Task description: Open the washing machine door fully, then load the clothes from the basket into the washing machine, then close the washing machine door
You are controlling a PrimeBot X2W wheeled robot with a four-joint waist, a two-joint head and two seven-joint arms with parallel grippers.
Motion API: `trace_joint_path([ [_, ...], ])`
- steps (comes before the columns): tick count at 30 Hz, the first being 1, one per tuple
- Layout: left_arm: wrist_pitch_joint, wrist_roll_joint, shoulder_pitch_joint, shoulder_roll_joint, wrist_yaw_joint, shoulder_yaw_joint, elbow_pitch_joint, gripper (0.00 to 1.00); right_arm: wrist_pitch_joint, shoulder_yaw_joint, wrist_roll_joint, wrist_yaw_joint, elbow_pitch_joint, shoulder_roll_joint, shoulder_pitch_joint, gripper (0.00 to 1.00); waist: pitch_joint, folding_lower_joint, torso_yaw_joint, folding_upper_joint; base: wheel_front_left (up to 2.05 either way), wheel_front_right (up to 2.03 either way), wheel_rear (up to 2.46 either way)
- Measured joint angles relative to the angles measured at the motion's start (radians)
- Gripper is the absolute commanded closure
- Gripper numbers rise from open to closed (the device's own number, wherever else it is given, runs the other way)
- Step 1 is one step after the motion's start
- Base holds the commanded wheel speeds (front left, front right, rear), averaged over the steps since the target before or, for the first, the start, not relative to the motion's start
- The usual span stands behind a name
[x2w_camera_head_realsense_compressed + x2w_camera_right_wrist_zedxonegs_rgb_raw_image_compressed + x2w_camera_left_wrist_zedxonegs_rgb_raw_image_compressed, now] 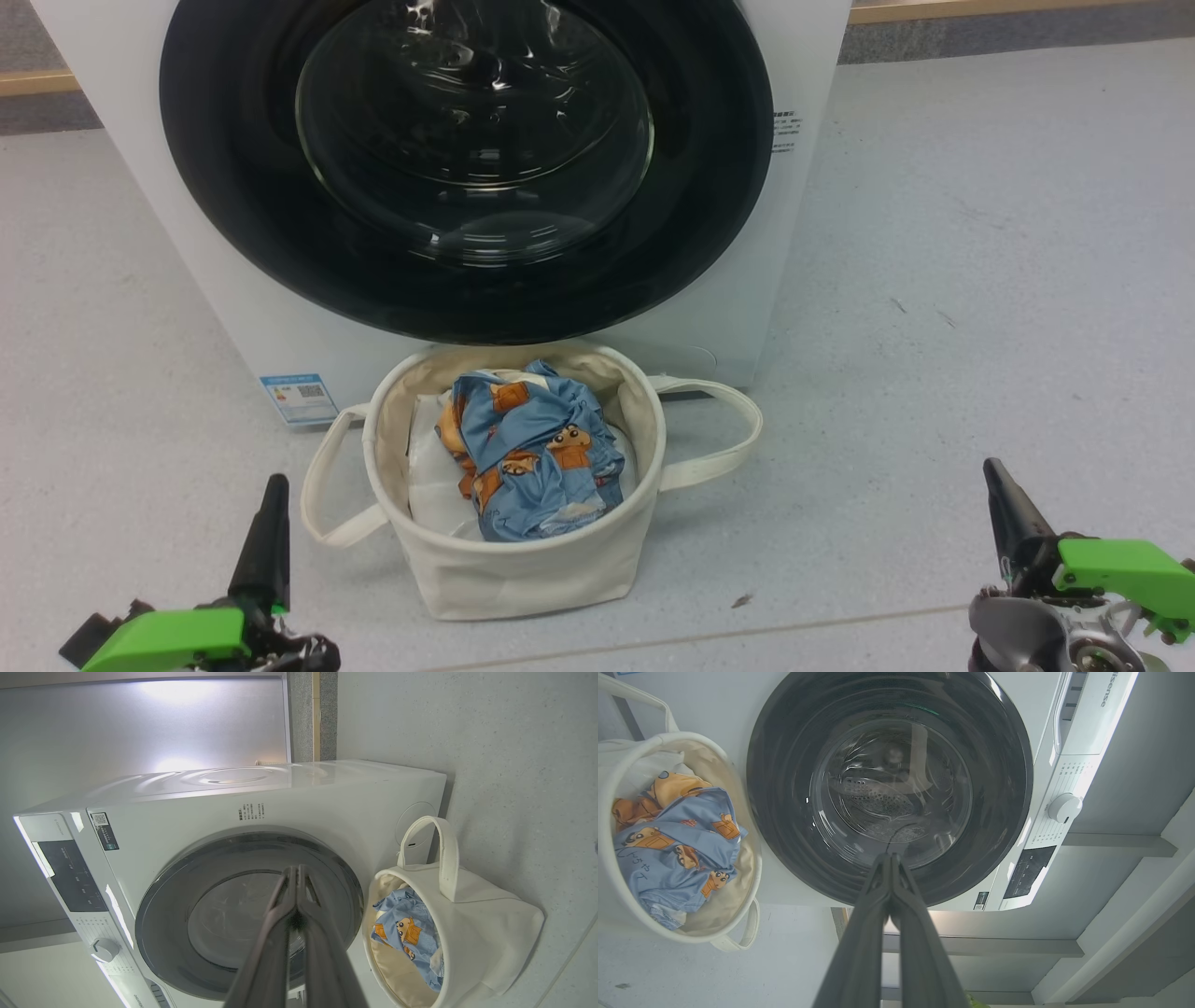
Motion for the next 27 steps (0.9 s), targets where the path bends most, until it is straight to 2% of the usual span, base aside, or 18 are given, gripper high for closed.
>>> trace_joint_path([
  [27,0.0,0.0,0.0,0.0,0.0,0.0,0.0,1.0,0.0,0.0,0.0,0.0,0.0,0.0,0.0,1.0,0.0,0.0,0.0,0.0,0.0,0.0,0.0],
])
